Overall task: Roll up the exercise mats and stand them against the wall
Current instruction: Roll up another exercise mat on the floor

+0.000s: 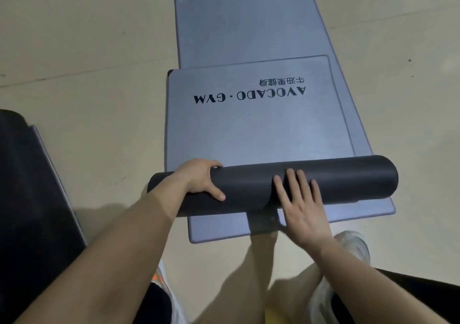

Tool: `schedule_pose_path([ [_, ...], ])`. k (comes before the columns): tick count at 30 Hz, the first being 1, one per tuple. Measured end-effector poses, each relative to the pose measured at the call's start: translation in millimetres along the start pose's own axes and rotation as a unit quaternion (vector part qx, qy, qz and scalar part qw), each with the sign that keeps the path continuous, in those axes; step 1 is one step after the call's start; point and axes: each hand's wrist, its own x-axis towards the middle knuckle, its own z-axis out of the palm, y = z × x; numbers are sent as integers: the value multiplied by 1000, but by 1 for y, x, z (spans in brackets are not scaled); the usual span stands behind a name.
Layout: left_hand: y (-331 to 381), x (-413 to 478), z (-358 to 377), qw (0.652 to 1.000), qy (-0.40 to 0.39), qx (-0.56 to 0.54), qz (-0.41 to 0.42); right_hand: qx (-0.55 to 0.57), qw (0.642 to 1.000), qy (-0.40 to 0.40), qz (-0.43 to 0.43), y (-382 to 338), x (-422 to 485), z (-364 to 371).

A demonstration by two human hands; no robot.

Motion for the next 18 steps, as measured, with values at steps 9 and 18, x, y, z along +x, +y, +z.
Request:
schedule_pose_path([
  [9, 27, 1, 58, 959, 193, 205, -8, 24, 995, -100, -2, 24, 126, -42],
  [18, 6, 82, -15, 952, 220, 207, 57, -57, 997, 32, -28, 59, 163, -21],
])
